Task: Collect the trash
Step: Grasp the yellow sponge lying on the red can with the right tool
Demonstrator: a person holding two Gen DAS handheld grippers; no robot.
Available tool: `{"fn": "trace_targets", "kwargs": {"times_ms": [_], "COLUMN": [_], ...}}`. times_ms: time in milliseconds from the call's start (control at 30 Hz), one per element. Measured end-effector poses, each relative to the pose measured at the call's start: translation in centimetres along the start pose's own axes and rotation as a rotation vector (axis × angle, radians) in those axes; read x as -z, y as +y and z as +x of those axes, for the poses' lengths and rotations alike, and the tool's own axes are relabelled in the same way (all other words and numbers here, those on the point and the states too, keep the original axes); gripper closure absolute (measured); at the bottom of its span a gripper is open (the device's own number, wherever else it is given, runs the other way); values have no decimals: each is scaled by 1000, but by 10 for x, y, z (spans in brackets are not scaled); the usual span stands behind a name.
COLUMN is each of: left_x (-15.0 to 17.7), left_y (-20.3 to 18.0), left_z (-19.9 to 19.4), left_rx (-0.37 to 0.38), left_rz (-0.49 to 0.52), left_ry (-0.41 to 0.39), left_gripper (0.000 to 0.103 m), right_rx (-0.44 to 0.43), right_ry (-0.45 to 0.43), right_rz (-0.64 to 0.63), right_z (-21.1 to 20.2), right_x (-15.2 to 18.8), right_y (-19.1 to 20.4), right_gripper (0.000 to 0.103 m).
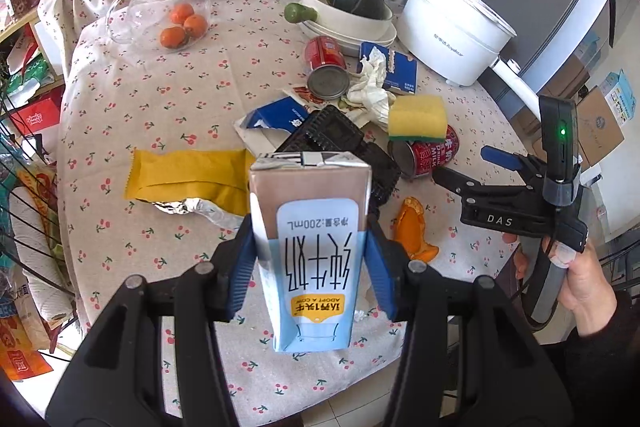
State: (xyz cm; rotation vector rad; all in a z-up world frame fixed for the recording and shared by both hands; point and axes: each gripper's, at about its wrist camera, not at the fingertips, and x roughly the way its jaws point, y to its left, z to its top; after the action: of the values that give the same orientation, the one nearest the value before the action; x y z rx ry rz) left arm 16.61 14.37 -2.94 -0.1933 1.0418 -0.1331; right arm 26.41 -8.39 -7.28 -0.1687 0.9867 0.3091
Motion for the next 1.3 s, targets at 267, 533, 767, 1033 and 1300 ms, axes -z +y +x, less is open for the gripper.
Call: {"fn": "trace_targets", "kwargs": {"times_ms": [267, 533, 767, 1033, 1300], "left_x": [-3, -3, -2, 0, 2], "left_y": [19, 19, 20, 16, 5], "left_z": [-5, -7, -7, -10, -13], "left_rx": [18, 30, 26, 28, 61], "left_rz": [-48, -50, -51, -51, -49], "left_ry": [0, -4, 0, -8, -16], "left_gripper": [50, 50, 50, 50, 50], "right_rx": [-41, -21, 48, -10, -70], "right_ry": [-22, 70, 34, -17, -67], "right_rz": [78, 347, 340, 330, 294], "right_z": [-1, 29, 27, 12, -21], "right_x": [-34, -56, -52, -51, -51], "right_y": [9, -12, -1, -7, -16], "right_gripper": [0, 0, 26, 68, 79]}}
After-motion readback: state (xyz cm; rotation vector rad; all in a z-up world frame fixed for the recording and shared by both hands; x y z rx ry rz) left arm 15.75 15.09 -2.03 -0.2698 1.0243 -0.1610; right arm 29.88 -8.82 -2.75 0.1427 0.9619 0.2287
